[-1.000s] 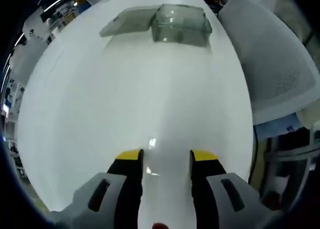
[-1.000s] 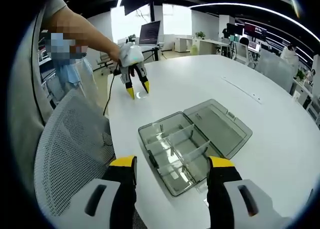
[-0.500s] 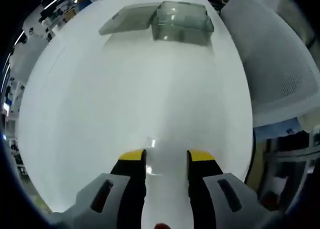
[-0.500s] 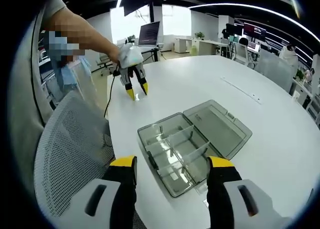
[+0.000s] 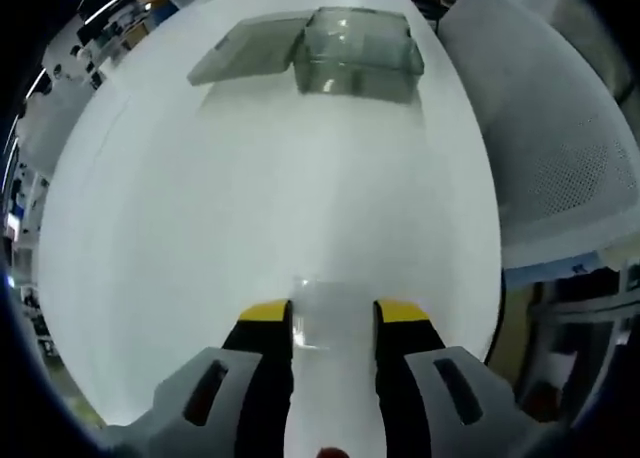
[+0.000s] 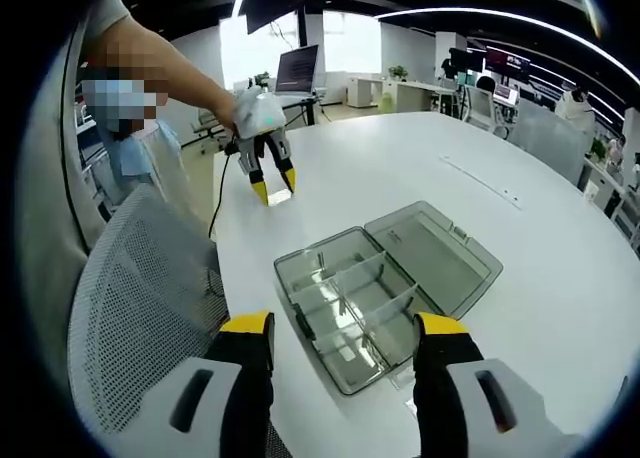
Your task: Insert the divider into the dual guide fixture by aligning both edges with the guide slots and pushing it downward to the bottom, including one-sided entry, uneven engagement, binding, and posture correction.
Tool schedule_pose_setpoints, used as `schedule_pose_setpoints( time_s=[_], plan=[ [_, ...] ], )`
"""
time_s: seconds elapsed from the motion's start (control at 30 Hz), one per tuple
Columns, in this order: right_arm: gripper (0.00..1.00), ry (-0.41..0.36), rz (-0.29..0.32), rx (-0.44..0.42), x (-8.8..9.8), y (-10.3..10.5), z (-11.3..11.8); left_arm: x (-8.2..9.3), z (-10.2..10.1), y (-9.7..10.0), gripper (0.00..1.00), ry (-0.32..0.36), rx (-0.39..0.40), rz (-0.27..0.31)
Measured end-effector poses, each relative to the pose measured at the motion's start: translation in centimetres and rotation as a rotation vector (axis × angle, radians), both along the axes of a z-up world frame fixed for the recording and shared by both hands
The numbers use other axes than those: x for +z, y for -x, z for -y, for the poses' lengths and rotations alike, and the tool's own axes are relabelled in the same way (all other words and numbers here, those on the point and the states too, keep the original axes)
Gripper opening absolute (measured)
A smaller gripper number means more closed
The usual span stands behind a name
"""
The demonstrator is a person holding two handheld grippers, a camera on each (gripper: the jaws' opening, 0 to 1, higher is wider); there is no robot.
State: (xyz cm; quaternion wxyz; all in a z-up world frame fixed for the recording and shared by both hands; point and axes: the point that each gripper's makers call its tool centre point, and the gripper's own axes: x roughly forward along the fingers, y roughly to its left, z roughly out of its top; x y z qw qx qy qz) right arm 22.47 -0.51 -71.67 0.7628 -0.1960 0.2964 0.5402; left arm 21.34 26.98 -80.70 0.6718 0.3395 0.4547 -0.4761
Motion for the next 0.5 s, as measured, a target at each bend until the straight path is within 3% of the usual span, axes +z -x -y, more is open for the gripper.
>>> schedule_pose_setpoints(
  time_s=[0.5],
  plan=[
    [0.52, -0.009, -0.005, -0.007, -0.1, 0.1, 0.2, 2.3, 4.0, -1.0, 0.28, 0.050, -0.050, 0.033]
  ],
)
